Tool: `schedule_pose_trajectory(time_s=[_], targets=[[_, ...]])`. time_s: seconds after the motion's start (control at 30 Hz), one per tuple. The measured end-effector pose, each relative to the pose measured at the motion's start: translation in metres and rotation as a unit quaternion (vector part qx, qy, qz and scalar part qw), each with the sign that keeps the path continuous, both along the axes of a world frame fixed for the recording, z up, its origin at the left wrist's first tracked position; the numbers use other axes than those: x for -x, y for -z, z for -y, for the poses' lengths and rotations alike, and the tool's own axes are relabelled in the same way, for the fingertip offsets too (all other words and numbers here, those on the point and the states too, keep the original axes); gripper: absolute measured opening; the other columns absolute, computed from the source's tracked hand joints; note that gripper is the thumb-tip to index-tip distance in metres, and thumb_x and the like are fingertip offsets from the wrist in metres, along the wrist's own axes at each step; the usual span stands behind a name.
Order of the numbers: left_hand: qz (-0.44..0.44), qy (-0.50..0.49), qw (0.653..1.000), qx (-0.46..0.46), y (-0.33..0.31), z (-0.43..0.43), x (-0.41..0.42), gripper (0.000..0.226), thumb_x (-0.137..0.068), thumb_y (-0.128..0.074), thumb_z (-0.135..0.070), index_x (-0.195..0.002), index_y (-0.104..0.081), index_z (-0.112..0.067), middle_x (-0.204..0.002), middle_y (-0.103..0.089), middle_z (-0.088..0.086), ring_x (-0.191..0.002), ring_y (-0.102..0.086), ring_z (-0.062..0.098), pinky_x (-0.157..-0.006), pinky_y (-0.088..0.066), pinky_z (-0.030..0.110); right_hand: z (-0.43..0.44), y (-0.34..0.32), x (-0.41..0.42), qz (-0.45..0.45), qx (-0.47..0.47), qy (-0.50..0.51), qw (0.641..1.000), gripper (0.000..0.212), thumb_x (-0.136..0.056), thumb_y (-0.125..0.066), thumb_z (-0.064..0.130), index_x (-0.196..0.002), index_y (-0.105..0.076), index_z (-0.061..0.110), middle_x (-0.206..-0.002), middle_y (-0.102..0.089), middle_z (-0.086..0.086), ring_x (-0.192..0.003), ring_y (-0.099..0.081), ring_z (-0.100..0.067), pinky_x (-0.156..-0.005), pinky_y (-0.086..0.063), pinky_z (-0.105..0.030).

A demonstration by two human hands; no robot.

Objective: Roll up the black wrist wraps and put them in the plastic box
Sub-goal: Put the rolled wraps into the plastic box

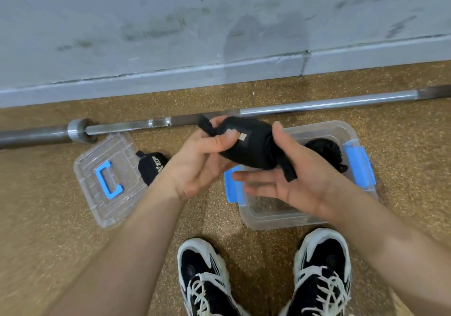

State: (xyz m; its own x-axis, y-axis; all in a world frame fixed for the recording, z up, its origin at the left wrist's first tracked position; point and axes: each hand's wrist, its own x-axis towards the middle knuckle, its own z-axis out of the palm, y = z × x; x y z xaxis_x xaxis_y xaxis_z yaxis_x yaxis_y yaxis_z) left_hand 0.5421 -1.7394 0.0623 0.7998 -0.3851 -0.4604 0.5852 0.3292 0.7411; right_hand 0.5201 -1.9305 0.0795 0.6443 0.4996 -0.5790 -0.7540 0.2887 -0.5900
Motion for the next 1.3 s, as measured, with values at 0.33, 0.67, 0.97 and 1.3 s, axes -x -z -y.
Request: schedule_pose_trajectory(time_s=[0.33,0.67,0.97,1.3], targets=[[0.186,0.143,0.815,-0.53,0.016,0.011,0.019,0.031,-0.091,-0.062,-0.001,-0.095,-0.068,-0.031,-0.093,-0.069,-0.014,-0.087,-0.066,0.006,-0.082,-0.055,0.023,0.005,0.026,0.004,0.261,0.463,-0.29,0.796,0.049,-0.079,-0.072,0.044,-0.116,-0.044,0.026,-0.099,-0.061,0.005,-0.086,-0.061,-0.013,-0.079,-0.054,-0.035],[-0.037,0.106,0.664,-0.739,0.065,-0.076,0.018,0.093,-0.079,-0.076,-0.023,-0.153,-0.021,-0.024,-0.158,-0.023,0.014,-0.146,-0.017,0.037,-0.117,-0.026,0.048,-0.003,0.073,0.02,0.395,0.565,-0.432,0.581,0.053,-0.094,-0.05,0.059,-0.131,-0.046,0.021,-0.115,-0.061,-0.003,-0.106,-0.06,-0.025,-0.083,-0.051,-0.038],[0.051,0.189,0.521,-0.831,0.103,-0.106,0.027,0.063,-0.082,-0.076,-0.027,-0.132,-0.04,-0.02,-0.146,-0.023,0.021,-0.129,-0.03,0.048,-0.089,-0.05,0.049,-0.005,0.076,0.026,0.483,0.618,-0.371,0.497,0.051,-0.096,-0.028,0.062,-0.118,-0.056,0.026,-0.105,-0.066,0.001,-0.097,-0.064,-0.023,-0.077,-0.046,-0.034],[-0.011,-0.125,0.946,-0.298,-0.009,-0.044,-0.014,0.049,-0.062,-0.059,-0.015,-0.111,-0.054,-0.011,-0.105,-0.061,0.013,-0.068,-0.07,0.02,-0.049,-0.052,0.028,0.02,0.068,-0.014,0.528,0.541,-0.313,0.575,0.043,-0.099,-0.045,0.029,-0.142,-0.047,0.027,-0.143,-0.05,0.01,-0.136,-0.033,-0.019,-0.101,-0.042,-0.049]])
